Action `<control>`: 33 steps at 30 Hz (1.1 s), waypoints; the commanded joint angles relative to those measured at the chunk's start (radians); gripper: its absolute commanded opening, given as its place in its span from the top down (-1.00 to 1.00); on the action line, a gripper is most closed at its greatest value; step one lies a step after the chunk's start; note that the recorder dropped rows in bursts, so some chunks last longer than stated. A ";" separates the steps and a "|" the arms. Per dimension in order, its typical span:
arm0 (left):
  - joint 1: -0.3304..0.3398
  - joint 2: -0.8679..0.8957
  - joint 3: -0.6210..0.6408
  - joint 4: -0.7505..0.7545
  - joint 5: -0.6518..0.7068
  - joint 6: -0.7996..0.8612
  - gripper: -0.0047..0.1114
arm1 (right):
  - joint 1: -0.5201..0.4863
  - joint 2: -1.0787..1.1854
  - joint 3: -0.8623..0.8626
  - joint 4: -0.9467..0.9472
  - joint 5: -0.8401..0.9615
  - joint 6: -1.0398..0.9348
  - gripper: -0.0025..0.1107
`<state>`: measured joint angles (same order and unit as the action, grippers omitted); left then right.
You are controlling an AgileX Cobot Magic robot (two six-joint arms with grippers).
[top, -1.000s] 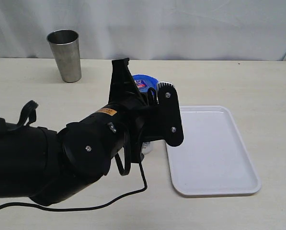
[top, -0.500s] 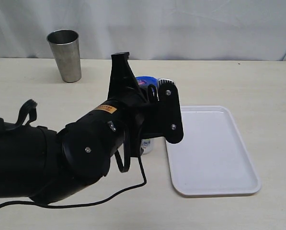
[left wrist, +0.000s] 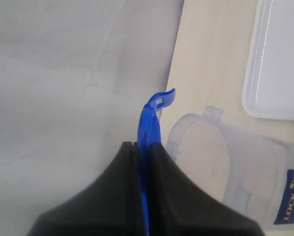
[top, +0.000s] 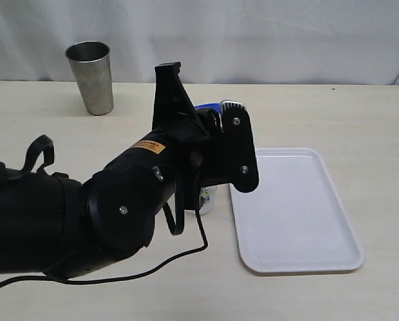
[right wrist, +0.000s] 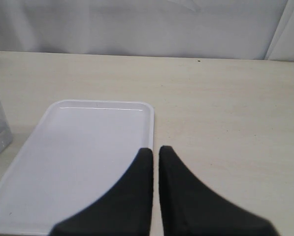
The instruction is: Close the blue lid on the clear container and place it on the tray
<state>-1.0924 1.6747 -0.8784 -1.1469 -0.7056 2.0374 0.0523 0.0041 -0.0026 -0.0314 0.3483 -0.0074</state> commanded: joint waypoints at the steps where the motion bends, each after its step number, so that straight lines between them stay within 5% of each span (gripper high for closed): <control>1: 0.000 -0.010 -0.009 0.042 -0.011 -0.032 0.92 | -0.004 -0.004 0.003 0.001 -0.002 -0.003 0.88; 14: 0.045 -0.010 -0.009 0.098 -0.009 -0.104 0.92 | -0.004 -0.004 0.003 0.001 -0.002 -0.003 0.88; 33: 0.016 -0.010 -0.009 0.121 -0.044 -0.023 0.92 | -0.004 -0.004 0.003 0.001 -0.002 -0.003 0.88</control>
<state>-1.0718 1.6747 -0.8784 -1.0272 -0.7293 2.0080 0.0523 0.0041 -0.0026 -0.0314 0.3483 -0.0074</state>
